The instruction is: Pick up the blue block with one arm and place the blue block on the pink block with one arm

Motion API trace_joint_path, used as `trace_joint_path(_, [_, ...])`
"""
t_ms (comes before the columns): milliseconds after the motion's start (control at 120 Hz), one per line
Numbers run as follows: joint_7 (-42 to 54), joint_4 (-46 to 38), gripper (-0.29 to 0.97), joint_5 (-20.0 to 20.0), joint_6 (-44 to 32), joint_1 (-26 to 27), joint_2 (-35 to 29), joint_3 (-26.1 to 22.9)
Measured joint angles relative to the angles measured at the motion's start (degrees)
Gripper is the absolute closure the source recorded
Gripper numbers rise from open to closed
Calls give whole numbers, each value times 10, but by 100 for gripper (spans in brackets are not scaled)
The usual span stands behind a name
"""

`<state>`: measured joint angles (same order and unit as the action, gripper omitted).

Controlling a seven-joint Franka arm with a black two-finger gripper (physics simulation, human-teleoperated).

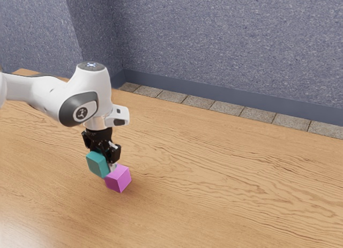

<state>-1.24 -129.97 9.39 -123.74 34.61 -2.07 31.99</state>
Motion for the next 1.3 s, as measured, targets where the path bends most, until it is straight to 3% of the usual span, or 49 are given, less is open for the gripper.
trace_joint_path(883, [17,21,32,-3,-21,-18,14,7])
trace_joint_path(933, [17,25,32,-5,-26,-7,21,23])
trace_joint_path(975, [17,30,32,-7,-30,-38,27,-4])
trace_joint_path(1075, [18,50,31,-14,-37,-49,47,-8])
trace_joint_path(1100, [18,54,26,-16,-38,-48,52,-8])
trace_joint_path(1300, [14,59,33,-47,-52,-26,62,-8])
